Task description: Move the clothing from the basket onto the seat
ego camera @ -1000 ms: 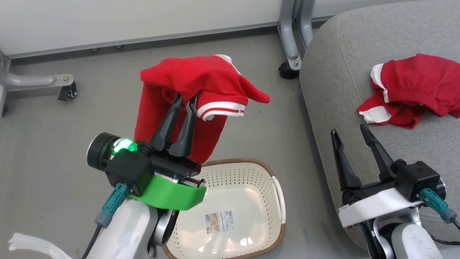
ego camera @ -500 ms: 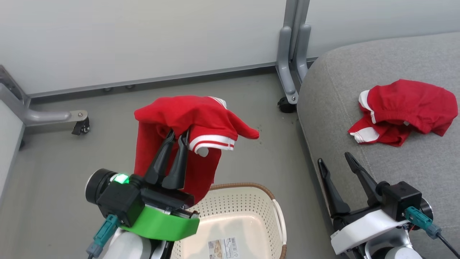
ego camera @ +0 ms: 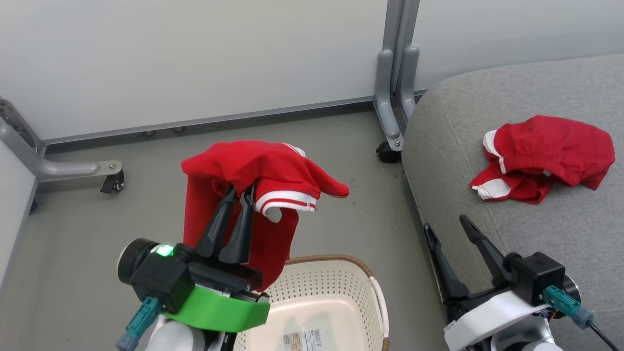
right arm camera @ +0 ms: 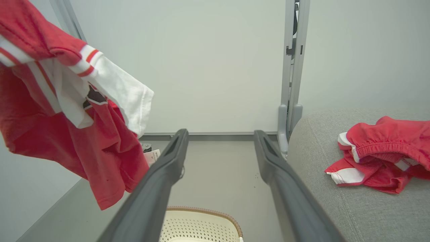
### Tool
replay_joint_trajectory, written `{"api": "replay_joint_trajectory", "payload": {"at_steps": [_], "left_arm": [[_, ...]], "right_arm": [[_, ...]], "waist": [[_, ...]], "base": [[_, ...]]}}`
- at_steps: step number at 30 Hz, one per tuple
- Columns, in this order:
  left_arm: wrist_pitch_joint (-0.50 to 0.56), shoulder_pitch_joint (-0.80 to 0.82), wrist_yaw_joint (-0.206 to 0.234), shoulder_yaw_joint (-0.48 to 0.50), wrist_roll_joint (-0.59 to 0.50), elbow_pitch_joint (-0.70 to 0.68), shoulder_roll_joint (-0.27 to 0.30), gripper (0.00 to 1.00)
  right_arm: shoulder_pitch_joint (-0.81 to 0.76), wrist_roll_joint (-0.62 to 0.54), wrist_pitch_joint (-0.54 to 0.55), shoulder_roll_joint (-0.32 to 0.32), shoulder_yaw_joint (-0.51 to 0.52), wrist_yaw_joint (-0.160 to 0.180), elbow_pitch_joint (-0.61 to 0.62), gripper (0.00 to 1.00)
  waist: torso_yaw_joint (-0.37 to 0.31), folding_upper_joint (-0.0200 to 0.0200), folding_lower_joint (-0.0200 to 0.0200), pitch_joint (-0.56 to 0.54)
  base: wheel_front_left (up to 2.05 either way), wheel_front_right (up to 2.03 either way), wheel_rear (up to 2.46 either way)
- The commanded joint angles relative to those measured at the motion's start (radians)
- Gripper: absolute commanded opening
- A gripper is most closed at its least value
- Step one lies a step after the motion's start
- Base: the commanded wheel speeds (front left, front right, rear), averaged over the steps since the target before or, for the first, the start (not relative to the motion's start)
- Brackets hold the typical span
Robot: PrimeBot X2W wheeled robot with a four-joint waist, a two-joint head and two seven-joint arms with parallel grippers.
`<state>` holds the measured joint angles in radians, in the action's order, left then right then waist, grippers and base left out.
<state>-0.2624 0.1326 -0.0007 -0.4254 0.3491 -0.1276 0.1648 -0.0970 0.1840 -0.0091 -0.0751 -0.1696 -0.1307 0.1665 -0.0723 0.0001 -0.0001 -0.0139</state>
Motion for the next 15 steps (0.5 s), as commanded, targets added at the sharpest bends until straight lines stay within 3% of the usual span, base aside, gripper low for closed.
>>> {"api": "replay_joint_trajectory", "payload": {"at_steps": [1,15], "left_arm": [[-0.003,-0.009,-0.006,0.006,-0.014,0.000,-0.006,0.00],[-0.003,0.016,-0.044,0.015,-0.036,-0.006,-0.032,0.00]], "right_arm": [[-0.008,0.007,0.001,-0.002,-0.001,0.000,0.004,1.00],[0.036,0.002,0.008,-0.029,-0.027,0.000,-0.006,1.00]], "waist": [[0.000,-0.0001,0.0001,0.001],[0.022,-0.0001,0.0001,0.025]], "base": [[0.00,0.00,0.00],[0.00,0.00,0.00]]}}
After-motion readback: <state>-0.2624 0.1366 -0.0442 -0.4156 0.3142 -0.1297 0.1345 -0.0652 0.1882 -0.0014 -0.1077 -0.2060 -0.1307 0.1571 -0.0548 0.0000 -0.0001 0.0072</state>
